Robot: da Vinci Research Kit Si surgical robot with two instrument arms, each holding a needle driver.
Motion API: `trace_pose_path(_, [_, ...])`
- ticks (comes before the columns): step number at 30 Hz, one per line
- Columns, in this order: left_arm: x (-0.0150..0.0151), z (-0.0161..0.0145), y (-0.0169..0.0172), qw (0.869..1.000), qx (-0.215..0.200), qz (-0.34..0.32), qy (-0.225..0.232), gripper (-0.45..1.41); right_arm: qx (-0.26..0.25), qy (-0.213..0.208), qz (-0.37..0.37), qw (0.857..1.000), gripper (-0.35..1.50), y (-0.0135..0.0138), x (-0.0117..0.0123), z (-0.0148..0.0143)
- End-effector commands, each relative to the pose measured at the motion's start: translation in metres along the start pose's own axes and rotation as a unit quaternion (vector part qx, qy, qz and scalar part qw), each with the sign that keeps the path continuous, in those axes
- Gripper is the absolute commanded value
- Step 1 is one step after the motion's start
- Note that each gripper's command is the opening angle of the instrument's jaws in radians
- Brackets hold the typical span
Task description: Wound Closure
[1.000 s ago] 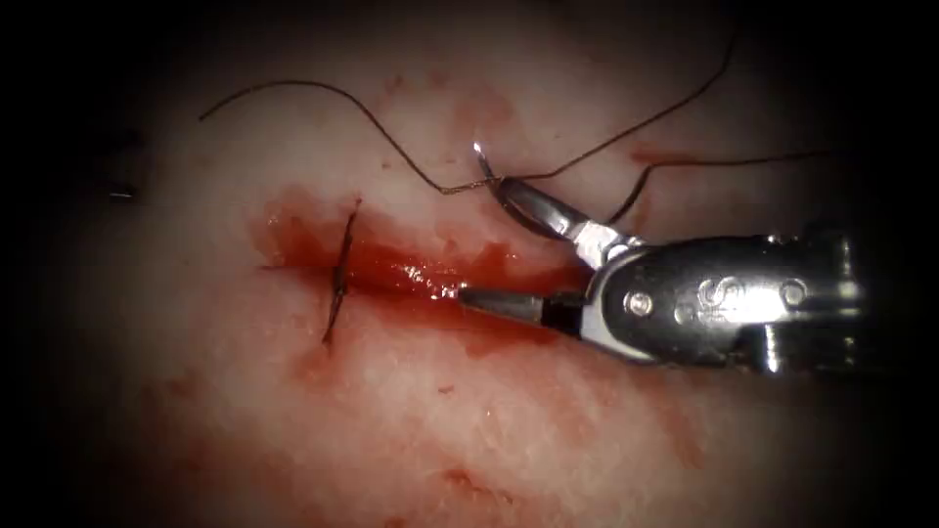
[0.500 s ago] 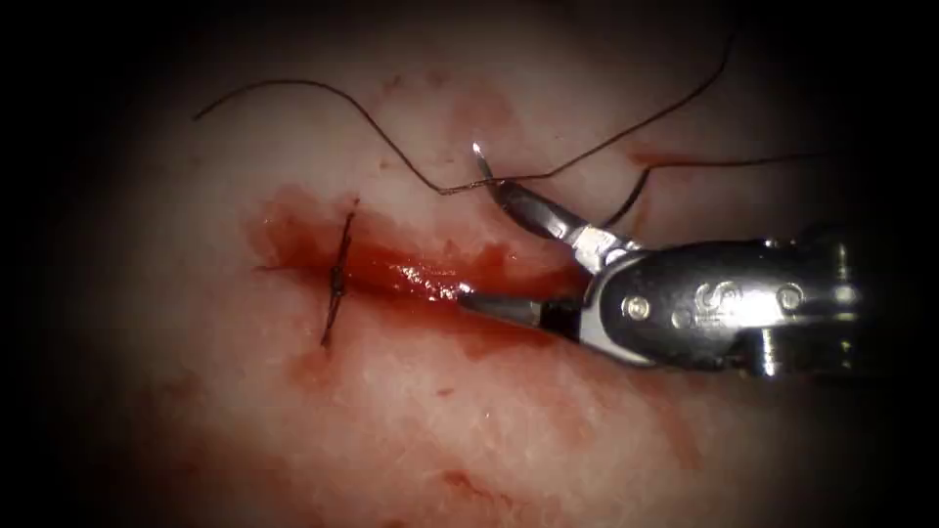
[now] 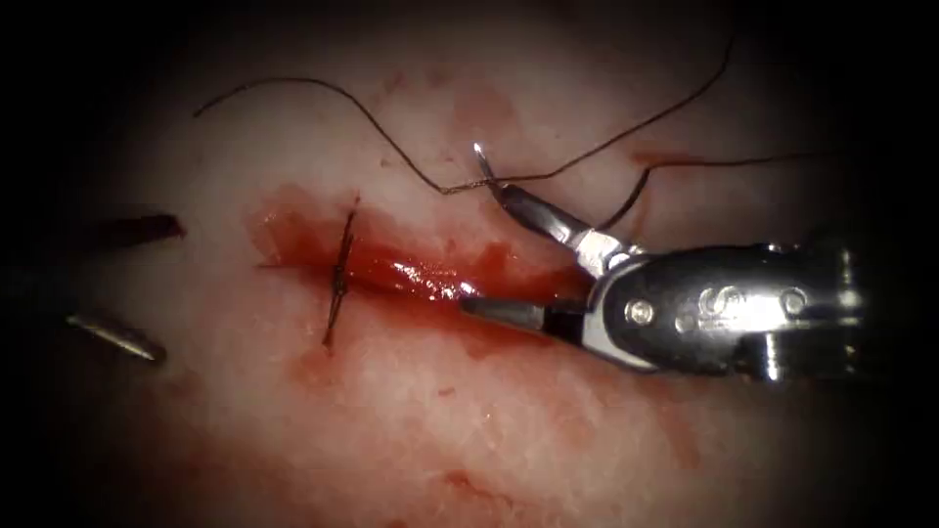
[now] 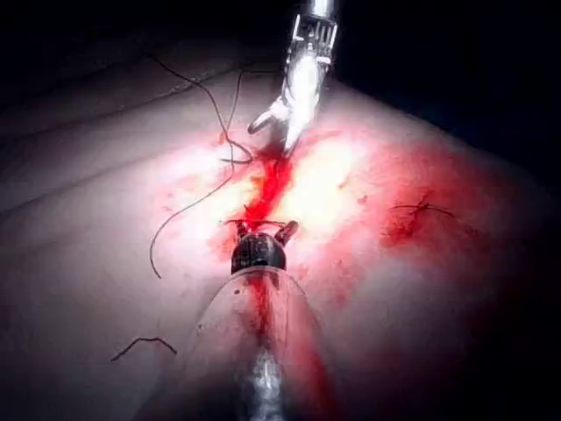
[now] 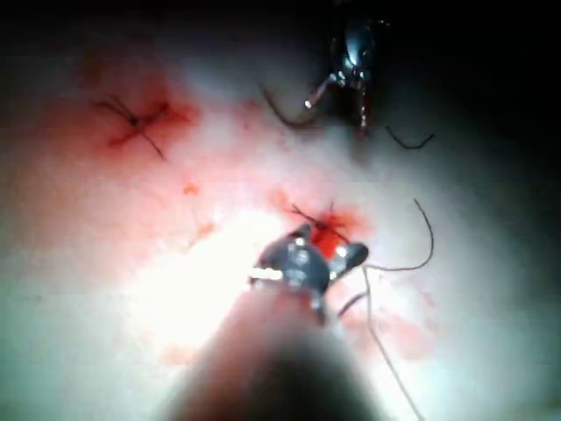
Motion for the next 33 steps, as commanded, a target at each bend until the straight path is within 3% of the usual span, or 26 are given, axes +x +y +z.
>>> trace_pose_path(1, [-0.0004,0.0016,0.0002,1.0,-0.006,0.003,0.012,0.79,0.006,-0.003,0.004,1.0,1.45,-0.0003,-0.0001,0.0005])
trace_pose_path(5, [-0.0008,0.0042,0.0002,0.998,-0.031,0.01,0.047,0.79,0.024,-0.014,0.001,1.0,1.45,-0.0003,0.0,-0.0004])
trace_pose_path(9, [-0.0016,0.0054,-0.0008,0.997,-0.052,-0.015,0.062,0.74,0.037,-0.021,0.003,0.999,1.31,0.0003,0.0,-0.0024])
trace_pose_path(13, [-0.002,0.007,-0.0014,0.996,-0.048,-0.013,0.073,0.74,0.103,0.007,0.029,0.994,0.91,0.0011,-0.0003,-0.0039])
trace_pose_path(14, [-0.002,0.0078,-0.0014,0.996,-0.044,-0.013,0.081,0.74,0.11,0.005,0.035,0.993,0.89,0.0017,-0.0003,-0.0046])
trace_pose_path(20, [-0.0011,0.0106,-0.0014,0.995,-0.04,-0.013,0.094,0.68,0.115,-0.001,0.062,0.991,0.91,0.003,-0.0004,-0.0064])
trace_pose_path(23, [-0.0006,0.0118,-0.0016,0.994,-0.047,-0.011,0.096,0.64,0.074,-0.022,0.072,0.994,1.08,0.0032,-0.001,-0.0074])
trace_pose_path(25, [-0.0005,0.0124,-0.0016,0.994,-0.051,-0.009,0.097,0.64,0.063,-0.027,0.072,0.995,1.1,0.0036,-0.0014,-0.0078])
trace_pose_path(26, [-0.0005,0.0126,-0.0016,0.994,-0.052,-0.008,0.098,0.62,0.068,-0.026,0.073,0.995,0.98,0.0039,-0.0017,-0.0081])
trace_pose_path(27, [-0.0005,0.013,-0.0015,0.994,-0.053,-0.006,0.098,0.62,0.076,-0.021,0.077,0.994,0.69,0.0042,-0.0019,-0.0084])
trace_pose_path(28, [-0.0006,0.0133,-0.0015,0.994,-0.054,-0.005,0.1,0.61,0.091,-0.02,0.085,0.992,0.27,0.0045,-0.0022,-0.0086])
trace_pose_path(29, [-0.0007,0.0136,-0.0015,0.994,-0.054,-0.004,0.098,0.59,0.101,-0.027,0.095,0.99,0.09,0.0047,-0.0024,-0.0088])
trace_pose_path(31, [-0.0009,0.0143,-0.0016,0.994,-0.056,-0.001,0.093,0.59,0.111,-0.052,0.092,0.988,0.0,0.0052,-0.0028,-0.0092])
trace_pose_path(33, [-0.0011,0.0149,-0.0017,0.995,-0.058,0.002,0.081,0.59,0.097,-0.081,0.083,0.989,0.29,0.0053,-0.0033,-0.0098])
